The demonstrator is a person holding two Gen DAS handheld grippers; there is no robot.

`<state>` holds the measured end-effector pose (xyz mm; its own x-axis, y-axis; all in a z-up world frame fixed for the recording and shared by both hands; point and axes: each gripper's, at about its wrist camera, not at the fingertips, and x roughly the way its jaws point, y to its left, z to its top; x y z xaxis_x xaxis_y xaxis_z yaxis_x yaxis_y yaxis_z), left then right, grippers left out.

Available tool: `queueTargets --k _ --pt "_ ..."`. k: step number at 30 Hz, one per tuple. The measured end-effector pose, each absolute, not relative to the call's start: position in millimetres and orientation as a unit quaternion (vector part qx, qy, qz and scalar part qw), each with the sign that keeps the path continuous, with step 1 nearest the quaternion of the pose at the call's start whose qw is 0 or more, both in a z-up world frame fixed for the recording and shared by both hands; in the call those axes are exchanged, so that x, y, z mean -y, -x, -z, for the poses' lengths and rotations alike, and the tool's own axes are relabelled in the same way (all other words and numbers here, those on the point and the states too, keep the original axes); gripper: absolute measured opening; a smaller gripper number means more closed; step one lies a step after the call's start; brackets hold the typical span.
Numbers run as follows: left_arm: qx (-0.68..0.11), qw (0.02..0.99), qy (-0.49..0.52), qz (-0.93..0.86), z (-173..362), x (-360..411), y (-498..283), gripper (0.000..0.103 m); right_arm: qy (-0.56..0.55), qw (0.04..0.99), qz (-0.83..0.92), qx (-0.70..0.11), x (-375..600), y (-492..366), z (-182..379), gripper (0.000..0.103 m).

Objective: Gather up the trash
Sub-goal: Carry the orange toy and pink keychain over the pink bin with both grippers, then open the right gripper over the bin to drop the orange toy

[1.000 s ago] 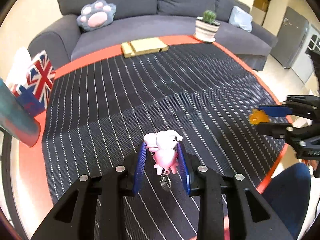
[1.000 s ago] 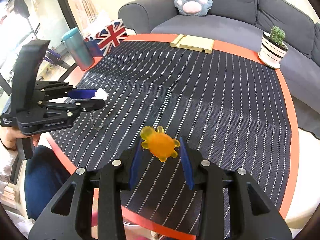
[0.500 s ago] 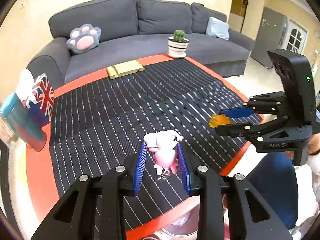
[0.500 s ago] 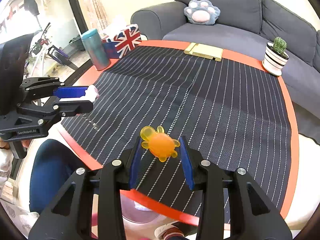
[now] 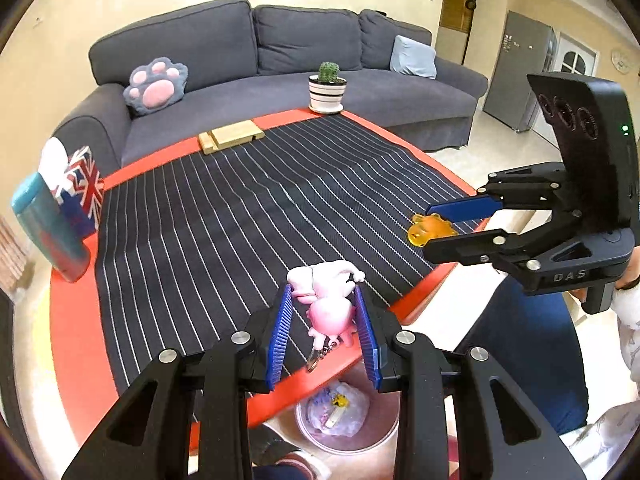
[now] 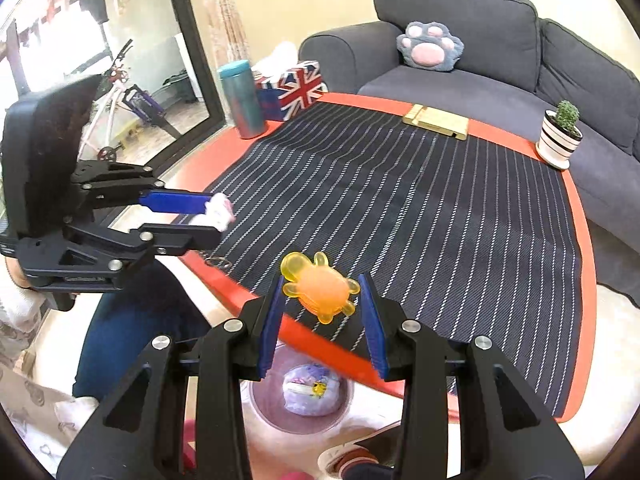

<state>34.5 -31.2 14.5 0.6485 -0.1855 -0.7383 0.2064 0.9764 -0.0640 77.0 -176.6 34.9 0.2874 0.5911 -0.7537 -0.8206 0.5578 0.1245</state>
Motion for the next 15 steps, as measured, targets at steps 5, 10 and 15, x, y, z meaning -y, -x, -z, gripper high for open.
queueTargets --k 5,10,15 --pt "-0.411 0.905 -0.009 0.107 -6 32 -21 0.031 0.147 0.781 -0.458 -0.398 178 -58 -32 0.037" --pt "-0.416 0.903 -0.004 0.107 1 33 -8 0.031 0.155 0.773 -0.462 -0.406 179 -40 -22 0.037" --pt "-0.42 0.901 0.005 0.108 6 33 3 0.031 0.16 0.764 -0.463 -0.42 180 -29 -7 0.037"
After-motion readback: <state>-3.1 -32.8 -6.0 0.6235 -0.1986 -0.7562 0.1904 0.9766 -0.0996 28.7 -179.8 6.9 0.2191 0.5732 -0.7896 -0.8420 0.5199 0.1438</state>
